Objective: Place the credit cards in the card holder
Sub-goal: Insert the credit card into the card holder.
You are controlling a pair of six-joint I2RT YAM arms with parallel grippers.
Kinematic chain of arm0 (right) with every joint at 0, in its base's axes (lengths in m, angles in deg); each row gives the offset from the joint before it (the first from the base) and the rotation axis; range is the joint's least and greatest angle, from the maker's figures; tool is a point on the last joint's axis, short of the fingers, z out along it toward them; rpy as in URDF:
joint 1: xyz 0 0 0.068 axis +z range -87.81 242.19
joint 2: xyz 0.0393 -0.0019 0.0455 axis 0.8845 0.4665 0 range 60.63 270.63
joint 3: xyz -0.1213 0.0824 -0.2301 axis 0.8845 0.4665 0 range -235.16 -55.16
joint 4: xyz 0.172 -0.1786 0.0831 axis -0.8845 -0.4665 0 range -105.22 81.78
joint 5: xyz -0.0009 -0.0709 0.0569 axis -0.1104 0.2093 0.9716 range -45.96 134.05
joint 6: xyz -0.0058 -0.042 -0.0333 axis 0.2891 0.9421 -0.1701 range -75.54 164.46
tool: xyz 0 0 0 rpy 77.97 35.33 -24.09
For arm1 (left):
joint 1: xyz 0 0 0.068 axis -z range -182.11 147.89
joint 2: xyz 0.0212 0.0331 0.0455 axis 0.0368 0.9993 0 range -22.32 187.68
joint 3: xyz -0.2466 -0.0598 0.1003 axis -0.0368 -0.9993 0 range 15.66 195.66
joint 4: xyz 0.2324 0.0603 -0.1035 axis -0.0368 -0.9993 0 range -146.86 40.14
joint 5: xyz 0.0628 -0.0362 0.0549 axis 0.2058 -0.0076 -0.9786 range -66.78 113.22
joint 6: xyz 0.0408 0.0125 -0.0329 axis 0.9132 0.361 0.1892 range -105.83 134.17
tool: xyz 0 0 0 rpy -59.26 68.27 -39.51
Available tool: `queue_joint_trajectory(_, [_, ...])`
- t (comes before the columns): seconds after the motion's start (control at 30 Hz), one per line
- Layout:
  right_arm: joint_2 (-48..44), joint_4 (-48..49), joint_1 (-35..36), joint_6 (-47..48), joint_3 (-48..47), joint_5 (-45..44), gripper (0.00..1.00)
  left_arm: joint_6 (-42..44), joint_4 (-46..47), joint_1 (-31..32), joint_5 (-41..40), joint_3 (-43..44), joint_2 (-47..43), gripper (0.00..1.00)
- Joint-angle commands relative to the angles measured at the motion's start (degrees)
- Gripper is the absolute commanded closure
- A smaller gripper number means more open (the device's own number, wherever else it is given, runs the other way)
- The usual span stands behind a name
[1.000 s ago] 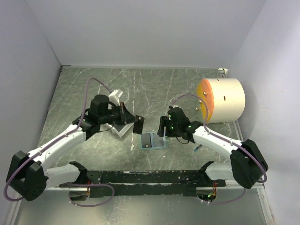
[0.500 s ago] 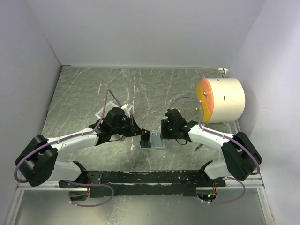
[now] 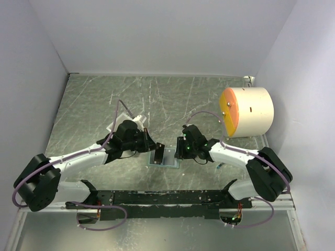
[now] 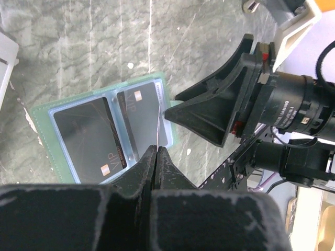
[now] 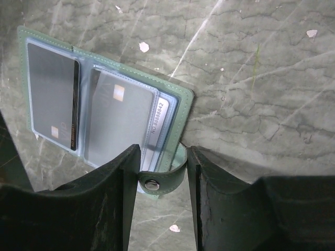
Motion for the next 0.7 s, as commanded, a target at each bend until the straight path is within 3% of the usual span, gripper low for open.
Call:
queue_joint_trajectory(0.0, [-0.98, 1.87, 0.34, -0.73, 1.22, -0.54, 0.59, 0.71, 2.38, -0.88, 3.29, -1.58, 2.08, 0.93])
queue_joint_trajectory(0.3, [-1.60, 2.90, 0.35, -0.51, 2.66, 0.28, 0.58, 3.65, 4.97, -1.66, 6.43, -1.73, 6.96, 0.93])
queue_joint_trajectory(0.67, [-2.80, 4.15, 0.37, 0.33, 3.28, 0.95, 0.57, 1.49, 4.83, -4.04, 10.11, -0.87, 12.22, 0.93])
